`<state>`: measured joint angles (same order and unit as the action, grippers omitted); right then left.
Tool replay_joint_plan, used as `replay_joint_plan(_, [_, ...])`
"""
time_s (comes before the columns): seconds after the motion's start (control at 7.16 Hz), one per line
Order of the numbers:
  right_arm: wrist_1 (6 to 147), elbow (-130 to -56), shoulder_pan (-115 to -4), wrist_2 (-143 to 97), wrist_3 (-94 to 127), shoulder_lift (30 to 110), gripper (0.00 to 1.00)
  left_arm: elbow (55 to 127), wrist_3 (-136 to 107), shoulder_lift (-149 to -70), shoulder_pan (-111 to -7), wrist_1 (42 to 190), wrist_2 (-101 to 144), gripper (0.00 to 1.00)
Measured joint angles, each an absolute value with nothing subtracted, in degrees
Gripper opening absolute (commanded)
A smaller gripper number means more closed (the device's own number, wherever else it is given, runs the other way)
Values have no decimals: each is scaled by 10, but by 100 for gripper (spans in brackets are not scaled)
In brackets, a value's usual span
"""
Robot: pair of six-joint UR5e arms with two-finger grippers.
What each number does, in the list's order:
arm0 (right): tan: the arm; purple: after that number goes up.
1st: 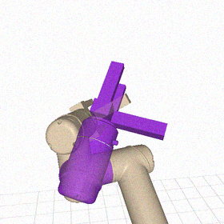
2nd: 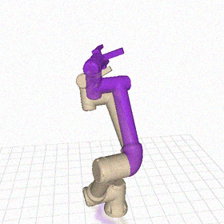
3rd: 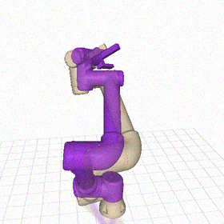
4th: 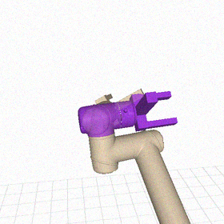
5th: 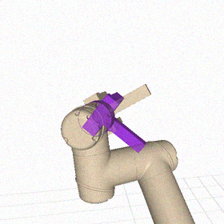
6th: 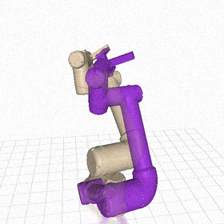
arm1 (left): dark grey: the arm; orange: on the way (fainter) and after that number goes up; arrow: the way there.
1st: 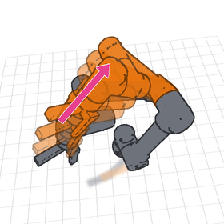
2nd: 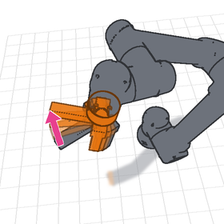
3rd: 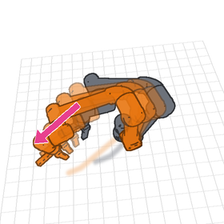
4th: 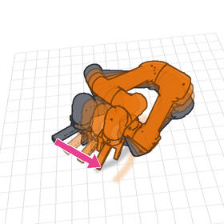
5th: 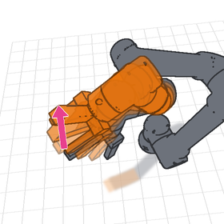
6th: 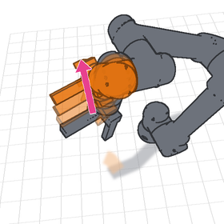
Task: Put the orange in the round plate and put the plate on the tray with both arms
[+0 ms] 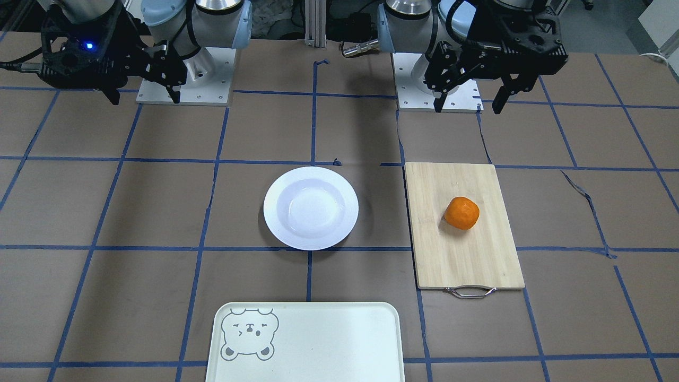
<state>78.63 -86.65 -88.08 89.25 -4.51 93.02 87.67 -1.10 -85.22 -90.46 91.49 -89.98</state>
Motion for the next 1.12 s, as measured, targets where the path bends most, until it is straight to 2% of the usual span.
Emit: replay_joint_plan(1.12, [786,-865,-881,892,-7,931,100,880,-10,-890,-901,912,-901,100])
